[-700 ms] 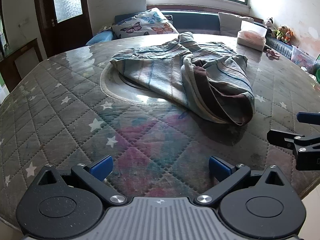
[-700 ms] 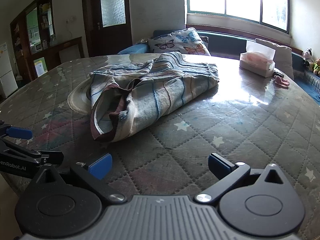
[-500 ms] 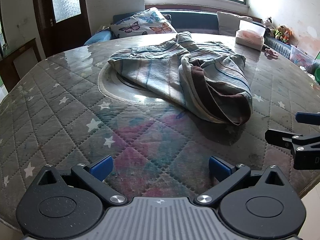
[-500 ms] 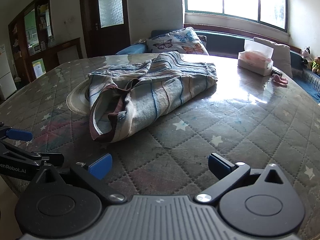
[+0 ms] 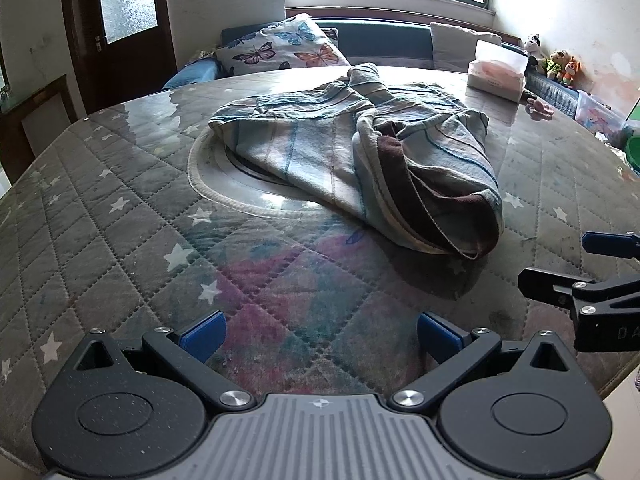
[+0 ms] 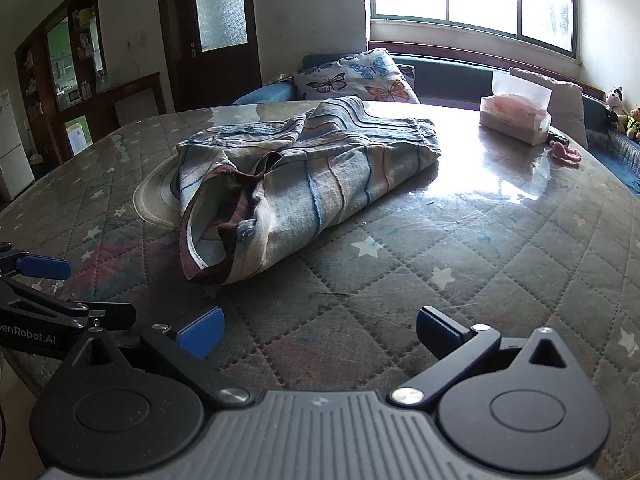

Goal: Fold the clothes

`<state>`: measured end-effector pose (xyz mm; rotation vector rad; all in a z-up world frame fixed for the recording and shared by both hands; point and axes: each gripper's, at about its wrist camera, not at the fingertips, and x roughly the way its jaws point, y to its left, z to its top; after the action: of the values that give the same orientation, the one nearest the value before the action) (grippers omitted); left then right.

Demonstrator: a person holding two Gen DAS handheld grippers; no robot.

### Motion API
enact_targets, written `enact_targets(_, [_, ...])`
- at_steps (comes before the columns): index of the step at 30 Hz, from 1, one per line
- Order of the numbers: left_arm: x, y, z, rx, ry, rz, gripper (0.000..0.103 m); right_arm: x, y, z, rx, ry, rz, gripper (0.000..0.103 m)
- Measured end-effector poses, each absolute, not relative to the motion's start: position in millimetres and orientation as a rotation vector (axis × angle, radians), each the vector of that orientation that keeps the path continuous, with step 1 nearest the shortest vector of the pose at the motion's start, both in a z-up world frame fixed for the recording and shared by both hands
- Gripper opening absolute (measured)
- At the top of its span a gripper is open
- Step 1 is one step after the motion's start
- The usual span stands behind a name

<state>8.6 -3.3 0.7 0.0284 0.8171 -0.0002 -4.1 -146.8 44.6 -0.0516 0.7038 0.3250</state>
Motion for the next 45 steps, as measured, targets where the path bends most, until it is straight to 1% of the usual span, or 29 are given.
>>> enact_targets(34, [36,0,6,0.026,0.823,-0.009,0.103,24,-131,51,-0.081,0.694,0.344,0.103])
enact_targets(45, [45,0,20,0.039,0.788,-0.009,0.103,31,-130,59,-0.092,0.677,0.343,0.103])
